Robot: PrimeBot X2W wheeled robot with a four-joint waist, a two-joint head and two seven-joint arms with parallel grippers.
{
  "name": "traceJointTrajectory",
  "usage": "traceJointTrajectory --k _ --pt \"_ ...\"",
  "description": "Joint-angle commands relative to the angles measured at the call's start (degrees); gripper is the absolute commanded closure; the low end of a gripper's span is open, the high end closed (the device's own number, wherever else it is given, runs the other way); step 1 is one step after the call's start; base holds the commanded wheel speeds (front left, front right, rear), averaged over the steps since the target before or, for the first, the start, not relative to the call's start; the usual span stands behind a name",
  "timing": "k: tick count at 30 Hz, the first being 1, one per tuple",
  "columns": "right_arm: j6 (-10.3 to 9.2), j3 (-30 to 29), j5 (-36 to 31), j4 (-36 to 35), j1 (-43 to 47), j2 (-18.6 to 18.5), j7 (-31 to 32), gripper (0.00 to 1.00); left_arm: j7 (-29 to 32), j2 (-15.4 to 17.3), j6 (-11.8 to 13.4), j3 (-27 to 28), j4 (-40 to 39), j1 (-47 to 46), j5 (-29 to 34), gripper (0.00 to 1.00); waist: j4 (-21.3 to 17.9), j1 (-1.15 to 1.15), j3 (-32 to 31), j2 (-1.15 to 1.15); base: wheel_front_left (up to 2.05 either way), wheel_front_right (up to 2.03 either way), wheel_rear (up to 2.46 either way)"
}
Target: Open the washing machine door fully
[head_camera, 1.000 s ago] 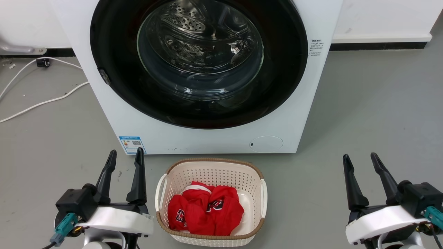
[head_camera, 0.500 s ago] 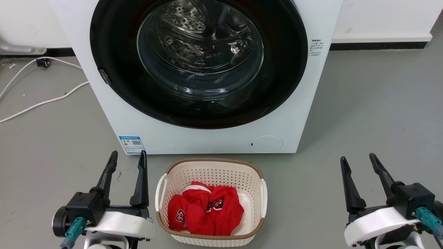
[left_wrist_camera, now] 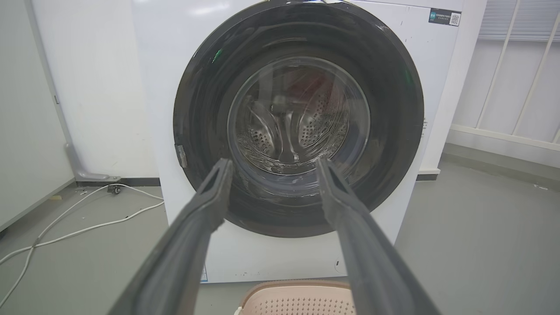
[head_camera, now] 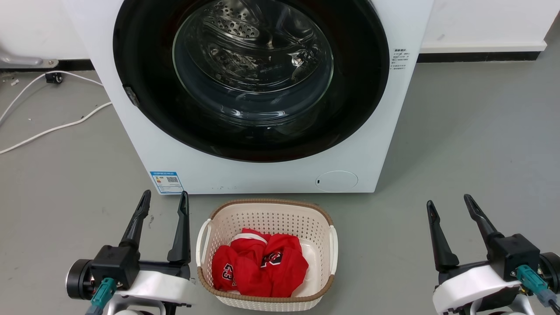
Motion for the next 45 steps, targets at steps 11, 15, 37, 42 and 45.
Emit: traceJointTrajectory --k 11,15,37,42,45 --pt "-0.02 0.20 -0.29 0.24 0.43 -0.16 -0.87 0.00 -0.51 -0.16 -0.16 0.16 0.17 1.00 -0.37 0.00 -0.05 0.00 0.10 0.00 0.00 0.00 0.00" --pt "-0.02 0.30 0.42 0.52 0.42 -0.16 -0.66 0.47 -0.51 -0.20 -0.16 0.13 0.21 1.13 -0.49 0.00 -0.05 0.00 0.12 0.00 0.00 0.00 0.00" --pt "-0.01 0.13 61.13 8.67 -8.07 -0.16 -9.95 1.00 -0.50 -0.23 -0.16 0.79 -0.35 -0.66 -1.89 0.00 -0.49 0.00 2.63 0.00 0.00 0.00 0.00" --pt "-0.01 -1.94 71.55 12.22 -15.69 -0.15 -9.39 1.00 -0.50 -0.22 -0.16 0.65 -1.31 -3.78 -2.12 0.00 0.06 0.00 7.34 0.00 0.00 0.00 0.00" --pt "-0.01 -3.68 76.72 13.58 -21.59 -0.22 -7.02 1.00 -0.50 -0.22 -0.16 0.80 -1.95 -5.98 -1.97 0.00 0.39 0.00 10.48 0.00 0.00 0.00 0.00"
